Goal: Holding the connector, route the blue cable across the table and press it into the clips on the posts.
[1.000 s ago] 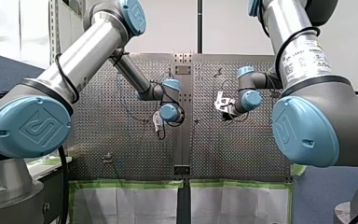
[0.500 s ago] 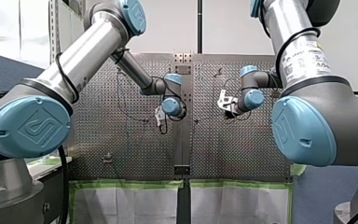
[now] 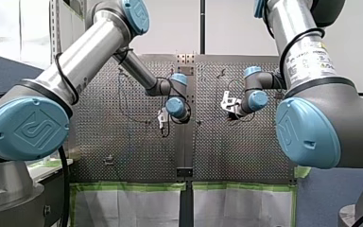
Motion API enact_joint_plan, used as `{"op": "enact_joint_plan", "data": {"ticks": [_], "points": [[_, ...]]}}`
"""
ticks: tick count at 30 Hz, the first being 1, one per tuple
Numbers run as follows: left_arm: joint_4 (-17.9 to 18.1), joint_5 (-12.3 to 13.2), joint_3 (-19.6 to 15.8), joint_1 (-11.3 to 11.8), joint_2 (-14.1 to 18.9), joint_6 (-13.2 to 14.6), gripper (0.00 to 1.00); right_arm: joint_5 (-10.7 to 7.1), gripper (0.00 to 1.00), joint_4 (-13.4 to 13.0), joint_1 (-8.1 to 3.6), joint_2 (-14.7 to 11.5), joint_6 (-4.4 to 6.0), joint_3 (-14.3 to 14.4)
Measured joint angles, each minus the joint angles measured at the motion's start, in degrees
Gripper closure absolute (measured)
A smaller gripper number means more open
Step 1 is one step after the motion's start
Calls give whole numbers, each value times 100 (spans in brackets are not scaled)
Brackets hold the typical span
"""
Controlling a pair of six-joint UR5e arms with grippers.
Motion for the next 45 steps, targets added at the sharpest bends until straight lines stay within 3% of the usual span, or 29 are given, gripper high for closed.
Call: {"op": "enact_joint_plan", "data": {"ticks": [7,20,27,36,45], "points": [[-339,-217,-35,-183,45,277,0,-2,100,47,-22,-3,2,0],[-964,-364,-472,-588,625,411,0,-8,100,363,-95,-12,-41,0],[-874,-587,-490,-907,798,325,0,-8,100,425,-144,-85,-63,0],[-472,-985,-340,-1370,646,55,0,-12,100,453,-245,-452,14,5],[-735,-1281,93,-1740,208,-74,0,-15,100,597,-359,-556,-25,99]]}}
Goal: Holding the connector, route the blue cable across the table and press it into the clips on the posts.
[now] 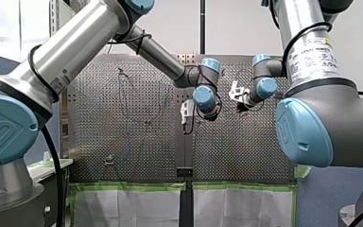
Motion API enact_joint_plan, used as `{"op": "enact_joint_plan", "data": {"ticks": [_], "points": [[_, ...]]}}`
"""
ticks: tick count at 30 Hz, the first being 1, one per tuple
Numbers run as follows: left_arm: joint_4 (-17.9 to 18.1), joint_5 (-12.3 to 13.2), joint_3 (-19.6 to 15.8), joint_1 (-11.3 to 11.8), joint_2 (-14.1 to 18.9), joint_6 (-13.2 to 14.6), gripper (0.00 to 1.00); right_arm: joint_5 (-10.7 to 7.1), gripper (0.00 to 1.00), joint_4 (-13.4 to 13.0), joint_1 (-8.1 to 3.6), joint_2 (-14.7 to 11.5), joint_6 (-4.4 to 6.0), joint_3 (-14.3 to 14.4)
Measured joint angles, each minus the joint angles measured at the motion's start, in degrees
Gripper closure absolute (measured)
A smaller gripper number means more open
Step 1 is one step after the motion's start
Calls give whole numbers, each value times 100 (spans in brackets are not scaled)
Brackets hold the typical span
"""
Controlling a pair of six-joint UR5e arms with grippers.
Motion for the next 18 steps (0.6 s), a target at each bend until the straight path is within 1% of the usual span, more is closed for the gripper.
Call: {"op": "enact_joint_plan", "data": {"ticks": [4,9,12,18], "points": [[29,-134,196,-43,-196,-131,0,10,100,5,-6,-2,-50,91],[134,-252,450,-33,-422,-246,0,14,100,6,42,-5,-113,176],[160,-276,607,-11,-470,-286,0,15,100,6,88,-5,-147,227],[165,-329,879,24,-492,-315,0,12,100,4,139,-5,-191,264]]}}
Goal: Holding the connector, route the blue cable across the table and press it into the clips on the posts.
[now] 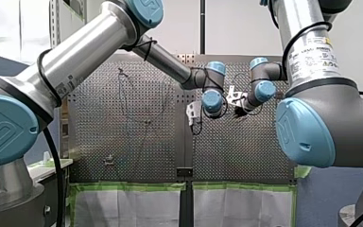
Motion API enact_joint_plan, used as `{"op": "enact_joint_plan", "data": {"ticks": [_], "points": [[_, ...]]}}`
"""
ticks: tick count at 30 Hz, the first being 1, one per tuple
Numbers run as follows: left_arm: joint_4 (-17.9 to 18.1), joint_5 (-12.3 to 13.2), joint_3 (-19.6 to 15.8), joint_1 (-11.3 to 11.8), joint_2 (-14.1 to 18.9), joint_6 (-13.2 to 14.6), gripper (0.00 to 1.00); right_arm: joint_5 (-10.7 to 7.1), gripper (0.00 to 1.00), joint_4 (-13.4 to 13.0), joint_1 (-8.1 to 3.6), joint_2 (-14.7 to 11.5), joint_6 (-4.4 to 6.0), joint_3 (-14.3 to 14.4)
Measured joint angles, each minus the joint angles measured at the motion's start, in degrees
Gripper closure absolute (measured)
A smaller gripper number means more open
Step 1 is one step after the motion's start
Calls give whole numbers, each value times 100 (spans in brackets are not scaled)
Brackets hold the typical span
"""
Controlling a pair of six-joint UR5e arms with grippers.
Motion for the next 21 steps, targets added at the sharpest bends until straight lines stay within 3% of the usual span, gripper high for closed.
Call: {"op": "enact_joint_plan", "data": {"ticks": [14,21], "points": [[-301,26,649,-34,-486,-118,0,-5,100,-19,20,-13,-17,2],[-356,-49,940,69,-786,-152,0,-170,100,-33,37,-15,-15,2]]}}
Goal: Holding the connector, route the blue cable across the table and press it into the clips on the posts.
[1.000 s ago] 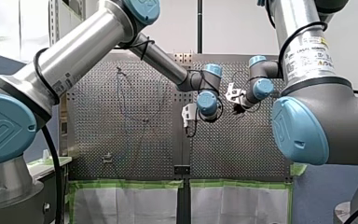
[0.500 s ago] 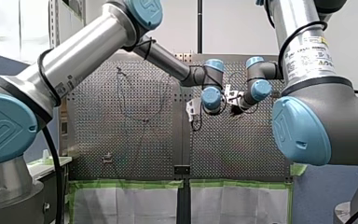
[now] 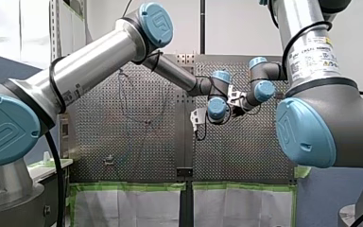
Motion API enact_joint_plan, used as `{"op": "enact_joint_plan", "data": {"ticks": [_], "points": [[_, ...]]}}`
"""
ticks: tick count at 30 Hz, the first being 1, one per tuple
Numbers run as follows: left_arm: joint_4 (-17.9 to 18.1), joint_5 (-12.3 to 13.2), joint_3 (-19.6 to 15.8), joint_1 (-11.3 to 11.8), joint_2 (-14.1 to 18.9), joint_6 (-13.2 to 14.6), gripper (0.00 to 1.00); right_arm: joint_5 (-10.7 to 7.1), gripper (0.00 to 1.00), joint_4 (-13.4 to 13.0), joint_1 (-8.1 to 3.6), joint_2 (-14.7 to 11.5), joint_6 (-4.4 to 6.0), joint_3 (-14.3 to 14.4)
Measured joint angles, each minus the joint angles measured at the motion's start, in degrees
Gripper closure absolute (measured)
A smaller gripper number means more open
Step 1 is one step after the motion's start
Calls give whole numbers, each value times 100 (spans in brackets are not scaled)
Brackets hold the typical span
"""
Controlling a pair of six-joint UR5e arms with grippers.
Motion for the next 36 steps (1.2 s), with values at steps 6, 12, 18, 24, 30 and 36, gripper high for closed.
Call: {"op": "enact_joint_plan", "data": {"ticks": [6,12,18,24,30,36], "points": [[-49,-41,269,67,-277,-32,0,-35,100,-20,2,-2,7,-3],[-84,-45,329,48,-347,-53,0,-45,100,-33,-20,-2,22,-11],[-47,-46,333,17,-347,-40,34,-48,100,-37,-31,-1,27,-24],[85,-46,336,12,-344,-17,100,-79,100,-34,-32,-2,11,-55],[108,-58,363,39,-341,-49,100,-94,100,-4,-5,-22,-7,-134],[-101,-261,519,11,-308,-64,100,-99,100,30,6,-55,4,-187]]}}
